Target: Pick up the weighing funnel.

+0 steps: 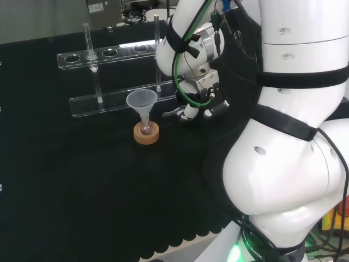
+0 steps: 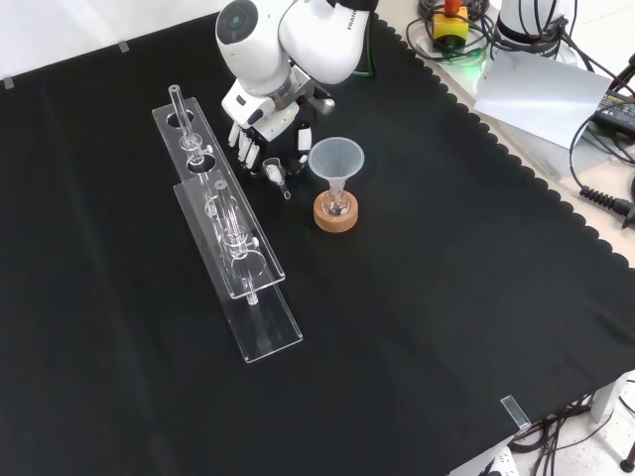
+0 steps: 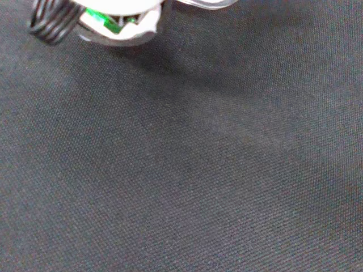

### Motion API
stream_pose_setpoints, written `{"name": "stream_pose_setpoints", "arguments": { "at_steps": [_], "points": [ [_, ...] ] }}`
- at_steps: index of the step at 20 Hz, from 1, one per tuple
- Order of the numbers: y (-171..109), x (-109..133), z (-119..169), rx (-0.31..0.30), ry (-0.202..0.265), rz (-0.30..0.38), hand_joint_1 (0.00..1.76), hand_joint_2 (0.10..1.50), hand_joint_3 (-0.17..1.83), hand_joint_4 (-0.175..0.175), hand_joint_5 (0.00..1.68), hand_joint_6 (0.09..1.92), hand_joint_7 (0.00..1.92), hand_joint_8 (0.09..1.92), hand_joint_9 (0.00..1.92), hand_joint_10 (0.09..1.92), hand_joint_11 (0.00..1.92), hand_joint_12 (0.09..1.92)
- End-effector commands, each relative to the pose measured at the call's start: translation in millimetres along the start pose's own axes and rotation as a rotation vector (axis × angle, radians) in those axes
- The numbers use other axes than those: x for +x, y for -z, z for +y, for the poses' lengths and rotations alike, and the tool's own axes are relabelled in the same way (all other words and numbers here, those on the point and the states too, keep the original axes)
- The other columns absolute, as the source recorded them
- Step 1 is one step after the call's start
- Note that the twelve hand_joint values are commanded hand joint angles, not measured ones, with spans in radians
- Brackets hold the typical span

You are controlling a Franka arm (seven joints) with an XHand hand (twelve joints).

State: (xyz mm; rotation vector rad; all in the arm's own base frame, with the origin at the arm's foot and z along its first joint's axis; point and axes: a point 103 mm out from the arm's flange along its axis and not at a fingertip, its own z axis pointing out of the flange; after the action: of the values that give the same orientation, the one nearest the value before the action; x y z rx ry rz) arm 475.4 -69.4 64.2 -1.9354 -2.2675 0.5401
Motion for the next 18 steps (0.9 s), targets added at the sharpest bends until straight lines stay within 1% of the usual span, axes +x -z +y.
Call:
{"name": "stream_pose_setpoints", "arguments": {
  "at_steps": [1, 8, 9, 10, 11, 12, 14, 16, 18],
  "points": [
    [0.5, -1.3, -0.5, 0.007, -0.006, -0.006, 0.93, 0.67, 0.61, -0.051, 0.79, 0.84, 0.72, 0.77, 0.99, 0.47, 0.71, 1.14],
    [-0.4, -0.7, 0.7, 0.01, -0.012, -0.027, 0.98, 0.69, 0.61, -0.04, 0.9, 0.81, 0.75, 0.76, 1.03, 0.46, 0.74, 1.12],
    [0.0, -0.8, 0.7, 0.01, -0.014, -0.03, 1.0, 0.78, 0.5, 0.034, 0.95, 0.87, 0.75, 0.76, 1.03, 0.46, 0.75, 1.12],
    [0.5, -0.9, 0.5, 0.008, -0.016, -0.034, 1.02, 0.87, 0.38, 0.097, 0.99, 0.89, 0.76, 0.76, 1.04, 0.45, 0.75, 1.12],
    [1.4, -1.3, -0.1, 0.001, -0.017, -0.036, 1.04, 0.91, 0.29, 0.134, 1.03, 0.88, 0.78, 0.76, 1.05, 0.45, 0.76, 1.11],
    [2.8, -1.9, -1.2, -0.017, -0.02, -0.039, 1.06, 0.93, 0.24, 0.144, 1.07, 0.85, 0.81, 0.75, 1.07, 0.44, 0.79, 1.09],
    [7.8, -3.6, -3.6, -0.039, -0.021, -0.041, 1.08, 0.92, 0.27, 0.121, 1.11, 0.82, 0.89, 0.71, 1.13, 0.4, 0.84, 1.05],
    [14.5, -5.9, -5.8, -0.049, -0.023, -0.042, 1.1, 0.87, 0.37, 0.091, 1.13, 0.83, 0.94, 0.68, 1.18, 0.35, 0.89, 1.01],
    [22.3, -9.0, -8.4, -0.057, -0.023, -0.042, 1.1, 0.84, 0.43, 0.076, 1.13, 0.84, 0.96, 0.67, 1.2, 0.33, 0.91, 1.0]
  ]
}}
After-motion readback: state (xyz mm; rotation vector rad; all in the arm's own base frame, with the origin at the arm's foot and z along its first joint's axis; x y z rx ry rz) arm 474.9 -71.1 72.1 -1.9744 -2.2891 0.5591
